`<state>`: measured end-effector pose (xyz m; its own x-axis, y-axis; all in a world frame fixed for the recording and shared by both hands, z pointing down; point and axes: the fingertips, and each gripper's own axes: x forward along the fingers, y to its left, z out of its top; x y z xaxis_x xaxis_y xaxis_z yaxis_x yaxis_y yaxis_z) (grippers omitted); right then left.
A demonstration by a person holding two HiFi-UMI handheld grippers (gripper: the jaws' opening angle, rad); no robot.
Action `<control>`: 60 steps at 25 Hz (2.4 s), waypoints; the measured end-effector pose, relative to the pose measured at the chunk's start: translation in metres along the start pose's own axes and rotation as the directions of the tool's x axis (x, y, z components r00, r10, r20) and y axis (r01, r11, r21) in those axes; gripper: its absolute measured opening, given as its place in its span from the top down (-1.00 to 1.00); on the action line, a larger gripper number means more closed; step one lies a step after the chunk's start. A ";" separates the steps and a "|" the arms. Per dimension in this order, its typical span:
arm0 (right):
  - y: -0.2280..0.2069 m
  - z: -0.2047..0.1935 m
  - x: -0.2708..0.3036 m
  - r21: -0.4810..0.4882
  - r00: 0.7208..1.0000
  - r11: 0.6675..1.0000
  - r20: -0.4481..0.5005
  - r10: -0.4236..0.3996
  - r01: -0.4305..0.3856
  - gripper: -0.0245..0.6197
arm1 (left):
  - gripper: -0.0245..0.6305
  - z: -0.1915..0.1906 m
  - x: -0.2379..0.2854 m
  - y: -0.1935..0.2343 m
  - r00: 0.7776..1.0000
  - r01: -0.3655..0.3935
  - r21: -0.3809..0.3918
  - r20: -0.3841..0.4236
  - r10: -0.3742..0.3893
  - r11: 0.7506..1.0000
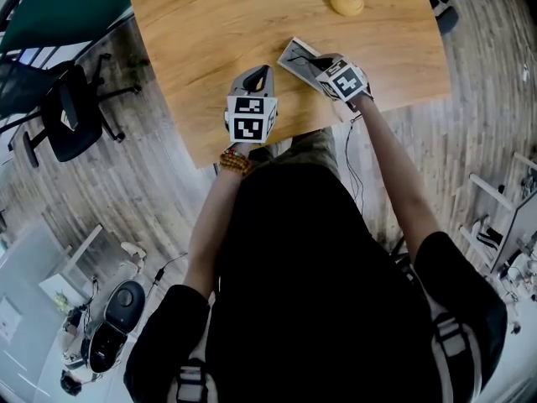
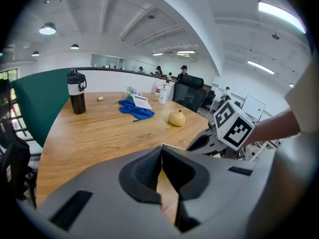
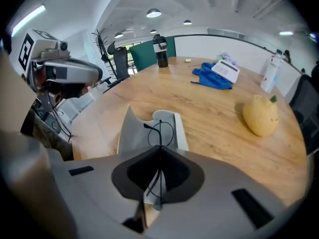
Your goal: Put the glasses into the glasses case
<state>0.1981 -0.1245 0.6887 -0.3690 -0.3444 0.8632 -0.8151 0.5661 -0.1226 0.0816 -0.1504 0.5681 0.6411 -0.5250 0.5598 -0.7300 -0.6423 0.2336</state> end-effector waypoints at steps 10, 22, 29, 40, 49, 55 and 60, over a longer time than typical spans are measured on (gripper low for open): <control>-0.001 0.001 -0.010 -0.055 0.997 0.996 0.038 -0.065 0.067 0.15 | 0.86 -0.002 -0.001 0.000 1.000 0.001 0.004 0.003 -0.001 1.000; -0.022 -0.006 0.006 -0.145 0.992 0.982 -0.035 -0.125 0.119 0.35 | 0.86 -0.001 -0.003 -0.011 1.000 0.017 0.050 -0.001 -0.017 0.999; -0.029 -0.010 0.016 -0.150 0.986 0.978 -0.058 -0.153 0.143 0.44 | 0.86 -0.002 -0.005 -0.011 1.000 0.012 0.066 0.001 -0.012 0.998; -0.036 -0.007 0.017 -0.136 0.980 0.973 -0.042 -0.195 0.188 0.61 | 0.86 -0.003 -0.006 -0.019 1.000 0.019 0.091 0.005 -0.019 0.996; -0.030 0.022 -0.015 -0.162 0.986 0.973 -0.014 -0.168 0.164 0.30 | 0.86 0.013 -0.009 -0.026 0.998 0.017 0.123 0.057 -0.024 0.992; -0.032 0.072 -0.078 -0.160 0.970 0.961 0.133 -0.204 0.224 0.31 | 0.86 0.050 -0.012 -0.033 0.993 0.011 0.140 0.112 -0.027 0.990; -0.029 0.131 -0.131 -0.185 0.919 0.940 0.333 -0.213 0.285 0.37 | 0.86 0.101 -0.025 -0.026 0.979 -0.078 0.152 0.201 0.047 0.985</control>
<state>0.2120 -0.1939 0.5154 -0.3136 -0.6864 0.6561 -0.7894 0.5725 0.2215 0.1084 -0.1770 0.4672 0.6406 -0.6560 0.3992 -0.7335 -0.6765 0.0654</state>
